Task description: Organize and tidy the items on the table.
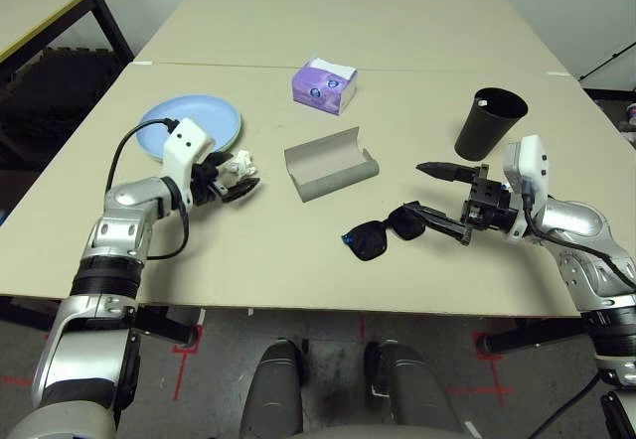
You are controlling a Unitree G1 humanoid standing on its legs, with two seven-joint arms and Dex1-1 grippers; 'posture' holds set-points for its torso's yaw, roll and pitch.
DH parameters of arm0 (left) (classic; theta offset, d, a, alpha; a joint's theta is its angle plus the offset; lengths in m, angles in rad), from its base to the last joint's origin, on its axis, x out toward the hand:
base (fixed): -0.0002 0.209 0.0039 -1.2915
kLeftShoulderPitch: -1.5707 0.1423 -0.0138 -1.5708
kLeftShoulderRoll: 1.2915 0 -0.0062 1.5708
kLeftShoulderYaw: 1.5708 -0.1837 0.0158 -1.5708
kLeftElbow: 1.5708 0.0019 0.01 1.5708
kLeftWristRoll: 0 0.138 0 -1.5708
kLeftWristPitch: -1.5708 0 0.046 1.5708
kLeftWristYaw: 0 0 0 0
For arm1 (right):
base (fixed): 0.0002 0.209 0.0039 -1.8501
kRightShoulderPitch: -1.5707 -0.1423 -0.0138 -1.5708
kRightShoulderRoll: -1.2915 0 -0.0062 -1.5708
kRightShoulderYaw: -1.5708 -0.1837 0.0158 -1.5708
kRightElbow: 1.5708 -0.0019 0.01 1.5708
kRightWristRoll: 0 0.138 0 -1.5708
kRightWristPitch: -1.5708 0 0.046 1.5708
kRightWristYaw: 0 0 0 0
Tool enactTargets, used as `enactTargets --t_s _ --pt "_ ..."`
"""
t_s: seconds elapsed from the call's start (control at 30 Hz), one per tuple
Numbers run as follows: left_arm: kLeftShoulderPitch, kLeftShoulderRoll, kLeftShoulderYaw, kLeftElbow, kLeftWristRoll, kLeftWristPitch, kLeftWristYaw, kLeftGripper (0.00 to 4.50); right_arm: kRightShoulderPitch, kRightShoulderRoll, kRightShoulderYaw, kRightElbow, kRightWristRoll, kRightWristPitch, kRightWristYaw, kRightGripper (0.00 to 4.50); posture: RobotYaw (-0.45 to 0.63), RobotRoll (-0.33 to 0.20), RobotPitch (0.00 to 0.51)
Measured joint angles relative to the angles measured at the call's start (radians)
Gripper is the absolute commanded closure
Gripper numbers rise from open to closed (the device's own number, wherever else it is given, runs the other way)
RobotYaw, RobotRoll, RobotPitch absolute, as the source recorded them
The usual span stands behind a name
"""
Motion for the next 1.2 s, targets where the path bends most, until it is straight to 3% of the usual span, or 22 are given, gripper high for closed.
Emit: enactTargets --t_s 0.27,0.83,1.2 --pt "-0.035 -0.002 0.001 0.03 0.013 -0.022 0.007 4.47 0.0 0.0 0.0 -0.007 0.0 -0.001 0.0 0.0 -0.03 0.0 0.109" --pt "-0.141 -0.005 0.096 0.038 -0.034 0.013 0.056 4.47 0.002 0.001 0.0 0.001 -0.001 -0.025 0.004 0.0 -0.01 0.0 0.103" --pt "-0.298 -0.001 0.198 0.335 -0.02 -0.089 0.329 4.47 0.001 0.013 0.002 0.012 -0.004 -0.04 0.005 0.0 -0.02 0.0 0.103"
